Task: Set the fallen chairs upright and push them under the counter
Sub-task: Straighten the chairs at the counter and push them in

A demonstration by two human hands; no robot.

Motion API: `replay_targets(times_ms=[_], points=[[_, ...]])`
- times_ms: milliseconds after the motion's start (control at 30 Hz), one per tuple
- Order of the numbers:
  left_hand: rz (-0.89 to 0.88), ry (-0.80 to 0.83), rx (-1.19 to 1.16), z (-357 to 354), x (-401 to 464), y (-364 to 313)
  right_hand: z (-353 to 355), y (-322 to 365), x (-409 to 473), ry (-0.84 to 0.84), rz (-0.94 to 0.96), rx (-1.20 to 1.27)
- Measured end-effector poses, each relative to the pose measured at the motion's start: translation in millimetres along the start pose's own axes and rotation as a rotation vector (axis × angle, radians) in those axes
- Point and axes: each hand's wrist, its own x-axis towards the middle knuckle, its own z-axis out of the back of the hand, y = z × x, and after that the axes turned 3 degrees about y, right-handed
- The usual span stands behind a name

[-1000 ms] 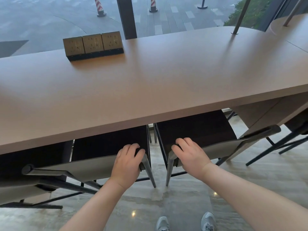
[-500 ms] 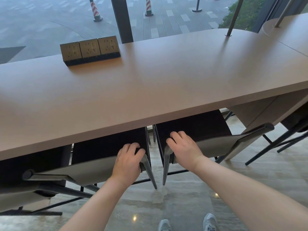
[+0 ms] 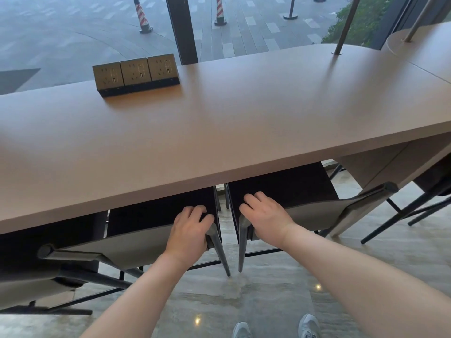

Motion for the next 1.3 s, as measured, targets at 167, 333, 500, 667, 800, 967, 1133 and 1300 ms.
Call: replay_targets(times_ms=[167,333,500,667,800,967,1133,1300], points=[[0.009,0.008,-0.012,1.0,0.0,1.5,-1.8,0.4,-0.2,-0.001,-0.012,0.033],[0.008,0.004,-0.022,2.7,1.0,1.1,-3.9,3.2,-0.9,0.000,0.002,0.038],[0.000,0.001,-0.029,3.3,2.0,0.3,-4.8,3.3,-2.8,-0.006,-0.009,0.044],[0.015,0.013,-0.038,4.3,3.4,-0.6,-5.1,3.1,-3.4,-0.004,-0.022,0.046],[0.043,0.011,-0.052,4.1,4.6,-2.7,-3.5,0.3,-2.6,0.009,0.012,0.027],[0.037,0.005,-0.038,-1.6,4.0,-1.1,-7.5,3.7,-4.9,-0.007,-0.017,0.029],[-0.008,-0.039,0.048,-10.6,-7.5,-0.4,-9.3,7.3,-9.5,-0.007,-0.030,-0.052],[0.044,0.006,0.064,-15.5,-22.7,-9.0,-6.0,14.3,-12.6,-0.005,-0.073,-0.111]])
